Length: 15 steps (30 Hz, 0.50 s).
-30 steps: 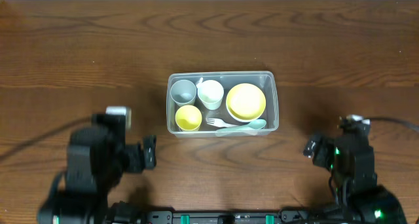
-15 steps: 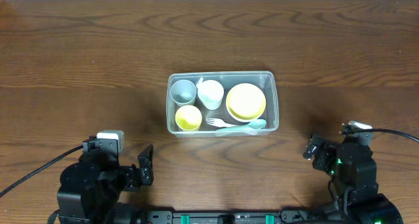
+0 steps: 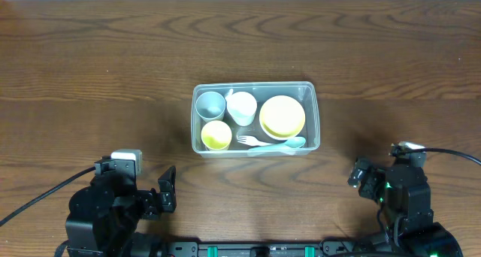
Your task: Pack container
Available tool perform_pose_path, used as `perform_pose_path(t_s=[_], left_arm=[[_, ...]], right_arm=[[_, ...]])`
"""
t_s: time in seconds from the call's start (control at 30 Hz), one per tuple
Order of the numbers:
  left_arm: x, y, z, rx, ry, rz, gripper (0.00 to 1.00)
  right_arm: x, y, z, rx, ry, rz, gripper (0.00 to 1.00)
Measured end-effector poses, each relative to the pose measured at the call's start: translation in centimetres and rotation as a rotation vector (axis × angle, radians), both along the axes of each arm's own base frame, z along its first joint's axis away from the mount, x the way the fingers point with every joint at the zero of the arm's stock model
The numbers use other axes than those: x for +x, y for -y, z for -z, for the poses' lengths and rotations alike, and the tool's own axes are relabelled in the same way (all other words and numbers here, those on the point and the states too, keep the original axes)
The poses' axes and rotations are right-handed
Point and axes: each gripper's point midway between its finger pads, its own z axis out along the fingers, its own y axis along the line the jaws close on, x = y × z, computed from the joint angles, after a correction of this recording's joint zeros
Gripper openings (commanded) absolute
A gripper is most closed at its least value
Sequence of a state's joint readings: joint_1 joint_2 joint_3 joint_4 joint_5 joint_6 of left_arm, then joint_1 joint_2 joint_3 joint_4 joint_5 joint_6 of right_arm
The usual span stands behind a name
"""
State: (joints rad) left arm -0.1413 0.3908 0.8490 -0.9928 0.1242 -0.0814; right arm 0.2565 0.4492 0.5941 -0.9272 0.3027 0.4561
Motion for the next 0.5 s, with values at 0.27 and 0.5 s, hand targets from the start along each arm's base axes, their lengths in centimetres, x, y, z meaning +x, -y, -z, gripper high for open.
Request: perform_pose_path(t_s=[0.27,0.5], left_arm=[[0.0,0.0,0.0,0.0,0.0,0.0,0.98],[0.0,0.0,0.0,0.0,0.0,0.0,0.98]], right_arm=[[0.2,0.9,-1.2,0.011,0.112,0.042,0.99],[1.5,0.3,-3.4,0.017,0.45,-0.035,0.99]])
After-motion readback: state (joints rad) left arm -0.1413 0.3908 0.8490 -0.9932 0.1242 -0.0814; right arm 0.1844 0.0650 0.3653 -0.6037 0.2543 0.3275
